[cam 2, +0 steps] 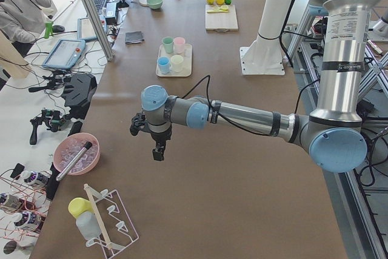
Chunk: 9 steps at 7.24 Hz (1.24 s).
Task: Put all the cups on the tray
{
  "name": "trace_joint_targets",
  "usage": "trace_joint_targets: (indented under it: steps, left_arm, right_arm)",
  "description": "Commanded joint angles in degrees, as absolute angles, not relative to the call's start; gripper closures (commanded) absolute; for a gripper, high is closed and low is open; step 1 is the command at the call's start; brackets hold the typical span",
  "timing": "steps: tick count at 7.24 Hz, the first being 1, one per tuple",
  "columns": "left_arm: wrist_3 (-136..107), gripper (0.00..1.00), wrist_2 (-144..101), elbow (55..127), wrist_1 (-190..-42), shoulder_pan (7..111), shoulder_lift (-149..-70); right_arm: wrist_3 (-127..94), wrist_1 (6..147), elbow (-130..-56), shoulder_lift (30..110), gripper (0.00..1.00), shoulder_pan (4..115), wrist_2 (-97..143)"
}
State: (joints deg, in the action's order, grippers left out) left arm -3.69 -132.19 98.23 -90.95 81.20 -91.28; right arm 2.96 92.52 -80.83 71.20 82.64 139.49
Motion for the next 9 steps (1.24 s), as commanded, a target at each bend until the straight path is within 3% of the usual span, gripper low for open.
trace_joint_targets:
  steps: [1,9]
  left_arm:
    - [-3.6,0.02,-132.3,98.4,-90.7,81.3,-91.2]
    - [-3.5,0.02,-132.1,102.4,-90.4,81.4,-90.4]
  right_arm:
    - [3.2,94.3,-82.3,72.6,0.0,83.1,139.6]
    - [3.2,96.6,-85.8,75.7,0.0,83.1,139.4]
